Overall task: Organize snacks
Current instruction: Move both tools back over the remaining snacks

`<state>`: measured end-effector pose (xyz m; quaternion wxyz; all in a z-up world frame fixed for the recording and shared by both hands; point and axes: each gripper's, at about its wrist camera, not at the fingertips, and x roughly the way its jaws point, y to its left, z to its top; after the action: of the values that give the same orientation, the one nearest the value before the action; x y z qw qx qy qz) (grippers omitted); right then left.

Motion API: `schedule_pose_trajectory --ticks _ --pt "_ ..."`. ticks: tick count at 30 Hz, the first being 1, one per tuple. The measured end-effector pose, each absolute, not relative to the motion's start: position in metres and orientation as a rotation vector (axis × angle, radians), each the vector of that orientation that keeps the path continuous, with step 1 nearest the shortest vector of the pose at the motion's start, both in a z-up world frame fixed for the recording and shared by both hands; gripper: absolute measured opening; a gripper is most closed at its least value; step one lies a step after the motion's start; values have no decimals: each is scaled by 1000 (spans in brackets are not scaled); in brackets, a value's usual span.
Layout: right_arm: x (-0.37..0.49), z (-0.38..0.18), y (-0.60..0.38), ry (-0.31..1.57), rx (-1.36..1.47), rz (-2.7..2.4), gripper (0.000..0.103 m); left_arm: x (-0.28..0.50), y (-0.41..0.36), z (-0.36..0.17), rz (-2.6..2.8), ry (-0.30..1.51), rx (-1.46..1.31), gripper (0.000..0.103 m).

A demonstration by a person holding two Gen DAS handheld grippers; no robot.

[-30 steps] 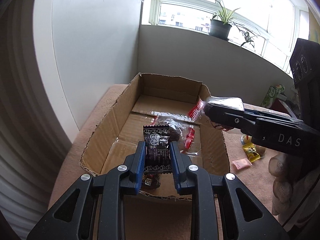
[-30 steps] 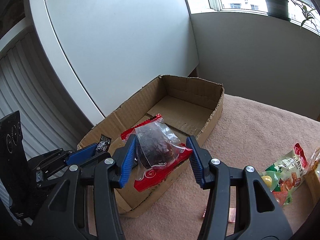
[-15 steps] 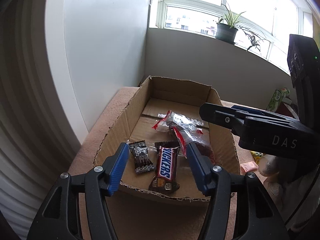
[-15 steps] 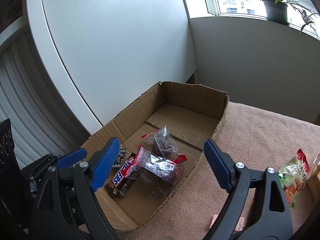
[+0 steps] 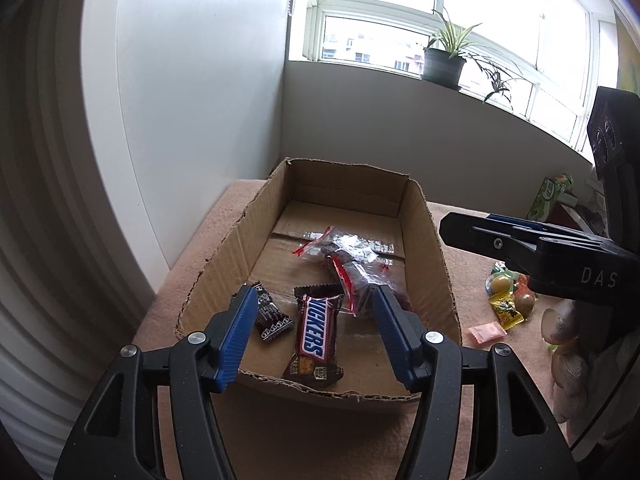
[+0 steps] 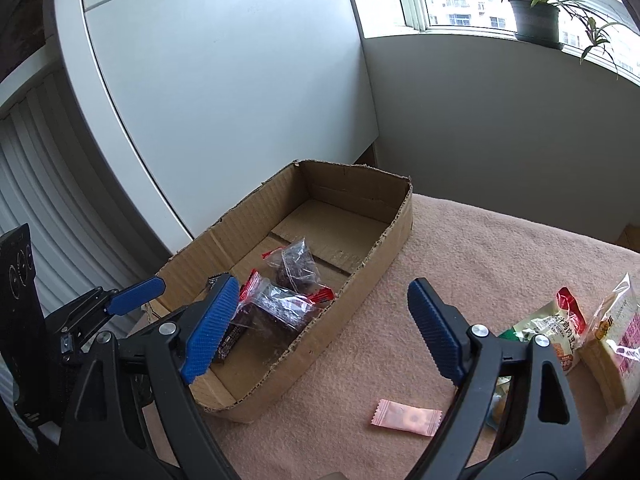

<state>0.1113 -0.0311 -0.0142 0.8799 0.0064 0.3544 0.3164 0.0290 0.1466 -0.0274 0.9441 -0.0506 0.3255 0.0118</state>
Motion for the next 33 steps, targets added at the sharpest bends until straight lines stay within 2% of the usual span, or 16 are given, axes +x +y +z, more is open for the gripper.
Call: schedule_pose_trajectory --ticks 17,33 --pt "72 -30 -160 771 -22 554 89 31 69 -19 -139 666 -15 59" --pt "41 -91 -202 888 -110 610 89 72 -18 -56 -301 869 -2 59"
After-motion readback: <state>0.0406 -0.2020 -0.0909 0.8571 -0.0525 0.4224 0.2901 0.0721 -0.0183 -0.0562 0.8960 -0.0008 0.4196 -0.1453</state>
